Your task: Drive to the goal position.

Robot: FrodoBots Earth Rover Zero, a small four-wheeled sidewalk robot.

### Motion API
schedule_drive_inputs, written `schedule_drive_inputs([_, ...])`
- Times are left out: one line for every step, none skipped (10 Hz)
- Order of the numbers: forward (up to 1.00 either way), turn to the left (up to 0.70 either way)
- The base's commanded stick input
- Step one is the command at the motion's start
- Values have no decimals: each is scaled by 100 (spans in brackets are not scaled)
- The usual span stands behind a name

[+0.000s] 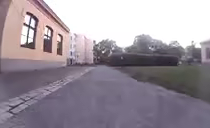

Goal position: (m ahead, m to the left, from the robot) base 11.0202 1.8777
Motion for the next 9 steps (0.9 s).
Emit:
schedule_drive_inputs([100, 0])
schedule_drive_inputs([100, 9])
schedule_drive_inputs([100, 27])
schedule_drive_inputs([100, 27])
schedule_drive_inputs([100, 16])
schedule_drive_inputs([100, 0])
schedule_drive_inputs([100, 0])
schedule_drive_inputs([100, 0])
schedule_drive_inputs([100, 0])
